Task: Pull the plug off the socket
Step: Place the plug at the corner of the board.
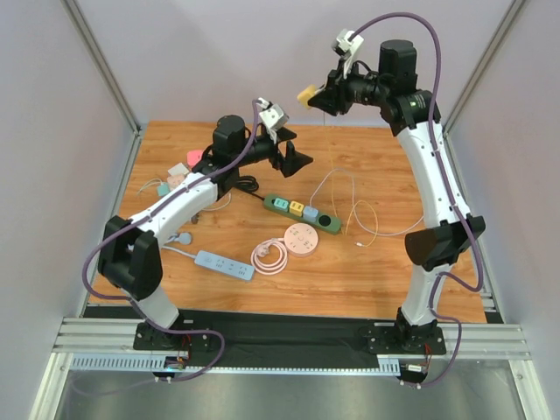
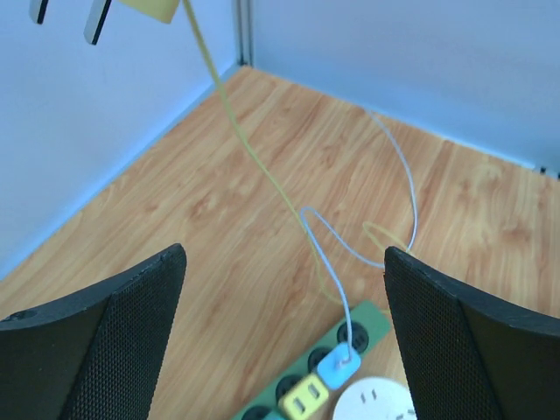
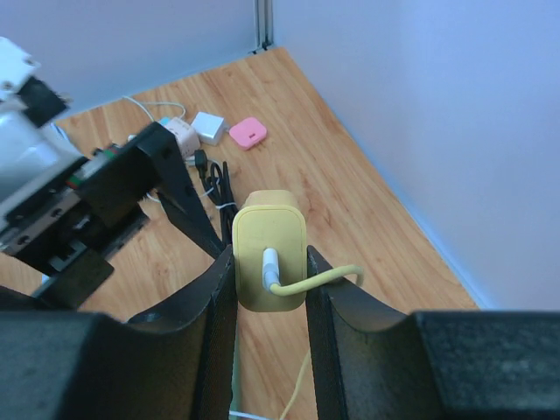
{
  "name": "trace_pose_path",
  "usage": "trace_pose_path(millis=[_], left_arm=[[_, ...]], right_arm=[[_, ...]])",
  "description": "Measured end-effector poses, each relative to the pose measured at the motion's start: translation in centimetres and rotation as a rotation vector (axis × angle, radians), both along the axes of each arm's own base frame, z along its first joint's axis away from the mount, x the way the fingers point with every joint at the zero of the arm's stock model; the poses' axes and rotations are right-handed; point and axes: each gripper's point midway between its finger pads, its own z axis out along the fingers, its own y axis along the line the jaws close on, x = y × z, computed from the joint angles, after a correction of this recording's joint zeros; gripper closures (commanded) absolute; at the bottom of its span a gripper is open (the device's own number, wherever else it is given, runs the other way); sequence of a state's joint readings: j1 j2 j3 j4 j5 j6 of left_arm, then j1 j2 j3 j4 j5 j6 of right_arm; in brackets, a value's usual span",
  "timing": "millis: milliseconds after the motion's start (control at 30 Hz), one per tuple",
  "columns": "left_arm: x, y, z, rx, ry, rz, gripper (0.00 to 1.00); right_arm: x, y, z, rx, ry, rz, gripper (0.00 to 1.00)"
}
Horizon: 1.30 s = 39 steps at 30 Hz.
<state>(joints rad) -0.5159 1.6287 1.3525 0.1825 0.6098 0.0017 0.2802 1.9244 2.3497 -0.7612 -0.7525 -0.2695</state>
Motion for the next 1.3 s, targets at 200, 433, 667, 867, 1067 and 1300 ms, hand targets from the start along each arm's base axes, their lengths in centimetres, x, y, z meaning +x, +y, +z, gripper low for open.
trace_pose_path(millis=[200, 433, 667, 867, 1067, 1300], left_arm=[[1.9, -2.9, 0.2, -0.144, 0.077, -0.041, 0.03], [2.6, -6.0, -3.8, -0.177, 0.174, -0.058, 0.07], [3.5, -9.1, -6.7, -0.201, 0.217, -0.079, 0.18], [2.9, -11.2, -7.8, -0.188, 0.237, -0.116, 1.00], [3.5, -10.7, -7.3, -0.180, 0.193, -0.060, 1.00], [5.4, -5.3, 2.2, -0.273, -0.004, 0.134, 1.00]], right_arm=[[-0.8, 0.3, 2.7, 0.066, -0.030, 0.009, 1.00], [-2.9, 0.4, 5.3, 0.132, -0.041, 0.043, 1.00], [-4.6, 0.3, 7.0, 0.173, -0.047, 0.067, 1.00], [-5.1, -0.5, 7.7, 0.194, -0.050, 0.069, 1.00], [-4.9, -1.8, 5.6, 0.182, 0.003, 0.042, 1.00], [-5.4, -4.2, 1.3, 0.146, 0.075, -0.010, 1.00]])
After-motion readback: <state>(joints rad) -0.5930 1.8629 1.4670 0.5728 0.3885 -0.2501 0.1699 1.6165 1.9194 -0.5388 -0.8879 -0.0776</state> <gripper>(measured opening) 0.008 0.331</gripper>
